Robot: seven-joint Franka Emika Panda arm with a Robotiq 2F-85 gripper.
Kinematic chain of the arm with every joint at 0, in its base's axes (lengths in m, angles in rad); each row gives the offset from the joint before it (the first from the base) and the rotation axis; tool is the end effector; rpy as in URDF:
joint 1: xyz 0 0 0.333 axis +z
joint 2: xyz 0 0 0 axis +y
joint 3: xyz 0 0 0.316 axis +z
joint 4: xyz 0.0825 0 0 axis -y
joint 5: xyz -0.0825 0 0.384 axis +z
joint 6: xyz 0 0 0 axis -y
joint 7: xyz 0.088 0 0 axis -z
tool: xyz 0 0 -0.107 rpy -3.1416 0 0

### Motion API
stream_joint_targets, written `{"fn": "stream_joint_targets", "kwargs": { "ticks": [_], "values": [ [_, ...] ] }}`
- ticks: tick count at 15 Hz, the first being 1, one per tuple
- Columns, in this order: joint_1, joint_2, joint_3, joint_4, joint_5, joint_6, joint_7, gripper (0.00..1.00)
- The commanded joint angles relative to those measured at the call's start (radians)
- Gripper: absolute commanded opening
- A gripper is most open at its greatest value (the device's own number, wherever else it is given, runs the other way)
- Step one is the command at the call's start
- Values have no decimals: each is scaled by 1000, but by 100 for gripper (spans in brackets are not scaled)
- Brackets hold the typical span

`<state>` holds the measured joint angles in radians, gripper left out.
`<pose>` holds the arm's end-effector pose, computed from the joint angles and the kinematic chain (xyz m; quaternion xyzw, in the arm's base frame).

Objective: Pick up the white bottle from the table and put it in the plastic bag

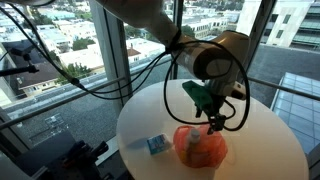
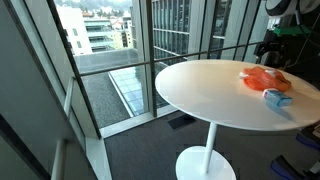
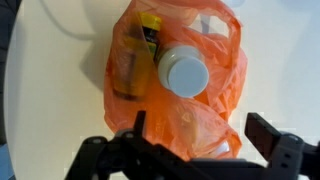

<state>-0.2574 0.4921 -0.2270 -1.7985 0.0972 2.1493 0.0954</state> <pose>0.5710 -0.2847 0.2700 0.9505 -0.3039 -0.0650 0.0026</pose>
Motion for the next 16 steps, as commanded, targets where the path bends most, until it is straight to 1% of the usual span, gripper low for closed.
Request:
{"fn": "stream_joint_targets", "kwargs": {
  "ticks": [1,6,8,12,16],
  "values": [
    [5,-42,8,-22,-13,-3,1,100],
    [14,-92,21,-48,-15,-48,-26,100],
    [19,-114,23,-53,-22,-85,-30,100],
    [31,-162,27,-62,-32,-191,-48,100],
    [48,-223,26,-77,-59,-291,-37,100]
  ]
}}
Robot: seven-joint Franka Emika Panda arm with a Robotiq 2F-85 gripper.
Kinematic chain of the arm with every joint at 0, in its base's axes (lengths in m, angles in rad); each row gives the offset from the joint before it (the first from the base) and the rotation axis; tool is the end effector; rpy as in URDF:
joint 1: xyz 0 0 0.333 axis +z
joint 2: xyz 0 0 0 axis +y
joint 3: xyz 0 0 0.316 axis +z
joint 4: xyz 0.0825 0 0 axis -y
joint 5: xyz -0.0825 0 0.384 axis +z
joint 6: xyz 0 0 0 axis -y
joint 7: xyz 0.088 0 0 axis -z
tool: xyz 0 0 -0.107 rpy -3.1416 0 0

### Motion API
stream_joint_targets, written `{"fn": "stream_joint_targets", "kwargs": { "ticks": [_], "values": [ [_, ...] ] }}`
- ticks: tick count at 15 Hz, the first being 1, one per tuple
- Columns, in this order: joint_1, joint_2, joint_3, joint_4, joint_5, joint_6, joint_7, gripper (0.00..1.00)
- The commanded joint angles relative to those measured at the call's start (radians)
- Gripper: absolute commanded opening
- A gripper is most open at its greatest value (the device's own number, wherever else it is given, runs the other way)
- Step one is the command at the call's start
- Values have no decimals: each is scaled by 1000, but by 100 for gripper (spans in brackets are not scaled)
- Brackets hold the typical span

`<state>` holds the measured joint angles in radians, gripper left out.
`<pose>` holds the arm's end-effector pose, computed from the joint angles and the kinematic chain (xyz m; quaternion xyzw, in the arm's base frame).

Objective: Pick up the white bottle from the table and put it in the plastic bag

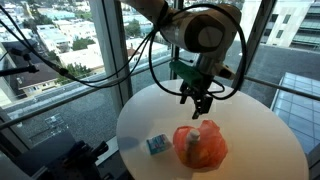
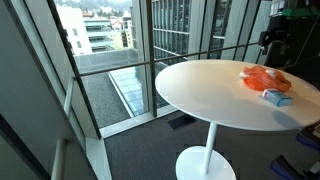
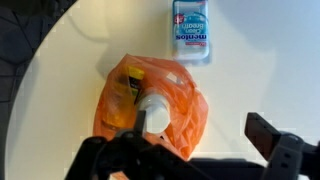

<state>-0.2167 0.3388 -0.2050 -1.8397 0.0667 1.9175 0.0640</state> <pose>0.5545 -0.2363 0.3298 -0.9595 0.2520 0.1250 0.0179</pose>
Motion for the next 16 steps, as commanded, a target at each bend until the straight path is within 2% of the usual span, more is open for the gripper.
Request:
{"fn": "stream_joint_targets", "kwargs": {
  "ticks": [1,4,11,16],
  "values": [
    [11,-86,4,-40,-33,-75,-3,100],
    [26,-142,7,-73,-59,-71,3,100],
    [76,-306,39,-233,-138,-10,5,100],
    [83,-366,55,-295,-141,33,5,100]
  ]
}}
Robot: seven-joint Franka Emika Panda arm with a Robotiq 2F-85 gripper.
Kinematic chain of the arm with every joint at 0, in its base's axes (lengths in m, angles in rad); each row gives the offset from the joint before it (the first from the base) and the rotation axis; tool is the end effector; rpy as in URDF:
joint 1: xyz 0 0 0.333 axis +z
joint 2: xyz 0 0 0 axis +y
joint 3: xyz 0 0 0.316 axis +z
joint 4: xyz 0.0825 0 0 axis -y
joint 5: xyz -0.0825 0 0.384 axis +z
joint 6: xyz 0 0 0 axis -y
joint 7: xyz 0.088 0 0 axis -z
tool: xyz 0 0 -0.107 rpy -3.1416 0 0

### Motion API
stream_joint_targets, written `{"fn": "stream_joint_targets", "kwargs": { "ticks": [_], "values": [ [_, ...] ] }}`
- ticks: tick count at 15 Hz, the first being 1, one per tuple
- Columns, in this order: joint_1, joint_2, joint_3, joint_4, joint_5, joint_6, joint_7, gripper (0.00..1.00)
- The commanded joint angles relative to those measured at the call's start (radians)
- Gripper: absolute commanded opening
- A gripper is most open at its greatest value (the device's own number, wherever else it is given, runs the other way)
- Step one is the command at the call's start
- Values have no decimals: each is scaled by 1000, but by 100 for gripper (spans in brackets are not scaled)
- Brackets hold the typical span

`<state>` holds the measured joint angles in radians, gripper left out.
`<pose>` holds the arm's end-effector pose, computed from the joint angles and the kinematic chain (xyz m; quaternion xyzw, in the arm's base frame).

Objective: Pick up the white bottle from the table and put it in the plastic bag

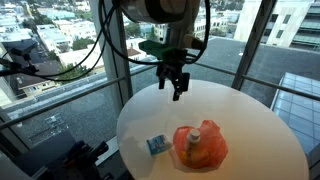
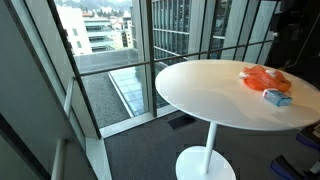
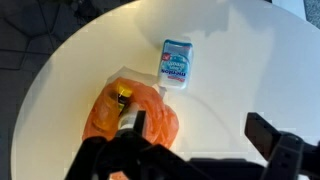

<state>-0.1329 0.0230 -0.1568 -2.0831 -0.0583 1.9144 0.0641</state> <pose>0.5050 -0.1546 0.4006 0.9816 -0.1630 -0.0981 0.0172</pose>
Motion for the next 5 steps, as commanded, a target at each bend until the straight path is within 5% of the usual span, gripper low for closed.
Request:
{"fn": "stream_joint_targets", "kwargs": {
  "ticks": [1,5],
  "values": [
    [-4,-45,5,-52,-10,40,1,100],
    [-4,-17,7,-23,0,17,0,100]
  ]
}}
